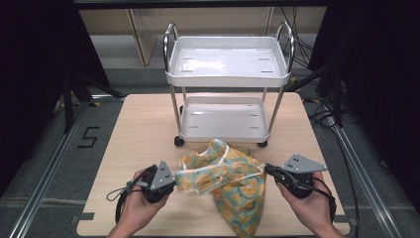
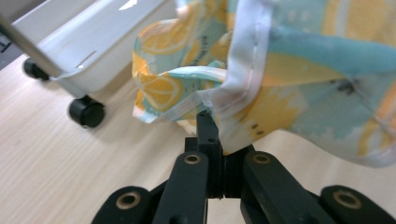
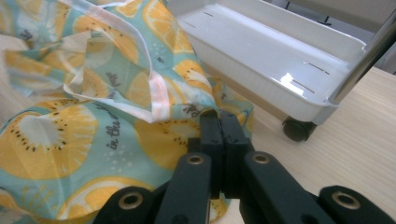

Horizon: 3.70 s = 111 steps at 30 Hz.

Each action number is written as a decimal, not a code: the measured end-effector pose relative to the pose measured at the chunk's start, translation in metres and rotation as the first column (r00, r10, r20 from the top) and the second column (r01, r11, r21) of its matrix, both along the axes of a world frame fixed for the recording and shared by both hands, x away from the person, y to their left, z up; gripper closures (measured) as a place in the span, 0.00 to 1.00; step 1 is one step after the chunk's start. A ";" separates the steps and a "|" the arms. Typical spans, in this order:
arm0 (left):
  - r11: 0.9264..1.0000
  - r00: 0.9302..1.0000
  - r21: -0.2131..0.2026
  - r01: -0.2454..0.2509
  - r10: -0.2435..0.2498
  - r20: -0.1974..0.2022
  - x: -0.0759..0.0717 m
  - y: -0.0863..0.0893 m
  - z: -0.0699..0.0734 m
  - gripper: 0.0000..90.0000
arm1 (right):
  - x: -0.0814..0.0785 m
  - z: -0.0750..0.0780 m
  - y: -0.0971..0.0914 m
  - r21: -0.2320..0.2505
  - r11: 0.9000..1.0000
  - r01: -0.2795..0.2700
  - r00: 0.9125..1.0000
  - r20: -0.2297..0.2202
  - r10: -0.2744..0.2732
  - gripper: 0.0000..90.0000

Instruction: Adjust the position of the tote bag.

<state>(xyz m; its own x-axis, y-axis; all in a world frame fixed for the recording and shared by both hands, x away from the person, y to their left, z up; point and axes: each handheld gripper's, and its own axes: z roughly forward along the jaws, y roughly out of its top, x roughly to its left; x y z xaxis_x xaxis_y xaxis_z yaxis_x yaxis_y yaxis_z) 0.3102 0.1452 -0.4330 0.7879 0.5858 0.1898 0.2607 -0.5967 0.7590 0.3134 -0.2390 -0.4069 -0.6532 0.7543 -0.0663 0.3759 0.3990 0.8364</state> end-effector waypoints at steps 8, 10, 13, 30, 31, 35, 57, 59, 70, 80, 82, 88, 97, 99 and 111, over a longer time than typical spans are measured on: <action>0.996 0.995 -0.014 0.087 -0.088 -0.053 -0.020 -0.017 -0.006 0.99 | 0.014 -0.002 -0.005 -0.025 0.999 0.034 0.999 0.008 -0.034 1.00; 0.993 0.991 -0.017 0.116 -0.117 -0.061 -0.023 -0.022 -0.005 0.99 | 0.016 0.000 -0.005 -0.022 0.999 0.046 0.999 0.006 -0.046 1.00; 0.989 0.987 -0.014 0.148 -0.148 -0.068 -0.029 -0.030 -0.004 0.99 | 0.021 0.002 -0.006 -0.021 0.998 0.065 0.998 0.014 -0.065 1.00; 0.971 0.964 -0.024 0.240 -0.241 -0.115 -0.033 -0.066 -0.009 0.99 | 0.038 0.013 -0.004 -0.019 0.998 0.064 0.995 0.076 -0.063 1.00; 0.973 0.965 -0.026 0.231 -0.233 -0.119 -0.032 -0.064 -0.009 0.99 | 0.038 0.013 -0.003 -0.023 0.998 0.054 0.996 0.077 -0.052 1.00; 0.975 0.967 -0.071 0.209 -0.217 -0.134 -0.030 -0.061 -0.008 0.99 | 0.031 0.011 -0.002 -0.007 0.999 0.039 0.998 0.048 -0.038 0.97; 0.972 0.966 -0.112 0.209 -0.223 -0.132 -0.030 -0.073 -0.003 0.99 | -0.017 0.014 0.025 0.039 0.990 -0.139 0.990 -0.011 0.140 0.52; 0.972 0.967 -0.120 0.204 -0.219 -0.133 -0.029 -0.075 -0.004 0.99 | -0.018 0.012 0.034 0.068 0.987 -0.148 0.988 -0.027 0.151 0.49; 0.965 0.962 -0.166 0.202 -0.228 -0.150 -0.028 -0.085 -0.004 0.99 | -0.033 -0.009 0.069 0.015 0.972 -0.235 0.970 -0.065 0.236 0.41; 0.961 0.963 -0.200 0.191 -0.223 -0.149 -0.028 -0.083 -0.003 0.99 | -0.027 -0.019 0.077 -0.053 0.967 -0.248 0.961 -0.142 0.238 1.00; 0.962 0.965 -0.203 0.184 -0.216 -0.148 -0.026 -0.080 -0.002 0.99 | -0.026 -0.018 0.076 -0.066 0.966 -0.251 0.959 -0.154 0.239 1.00; 0.958 0.971 -0.247 0.148 -0.189 -0.149 -0.022 -0.074 0.001 0.99 | -0.028 -0.016 0.066 -0.081 0.971 -0.227 0.965 -0.150 0.213 1.00; 0.960 0.980 -0.262 0.094 -0.137 -0.148 -0.012 -0.059 0.013 0.82 | -0.029 -0.016 0.058 -0.084 0.972 -0.218 0.966 -0.163 0.202 1.00; 0.961 0.980 -0.262 0.090 -0.133 -0.149 -0.012 -0.056 0.015 0.72 | -0.029 -0.015 0.057 -0.087 0.973 -0.213 0.965 -0.172 0.195 1.00; 0.964 0.972 -0.141 0.227 -0.233 -0.028 -0.028 -0.082 0.017 0.38 | -0.027 -0.017 0.056 -0.087 0.974 -0.208 0.969 -0.155 0.192 1.00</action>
<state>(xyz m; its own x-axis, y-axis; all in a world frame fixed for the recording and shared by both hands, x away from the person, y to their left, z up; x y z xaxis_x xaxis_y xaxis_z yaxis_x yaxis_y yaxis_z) 0.2821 0.0634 -0.4160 0.9100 0.4061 0.0832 0.1635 -0.5361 0.8282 0.2862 -0.1832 -0.4236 -0.7984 0.6015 -0.0294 0.3941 0.5587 0.7298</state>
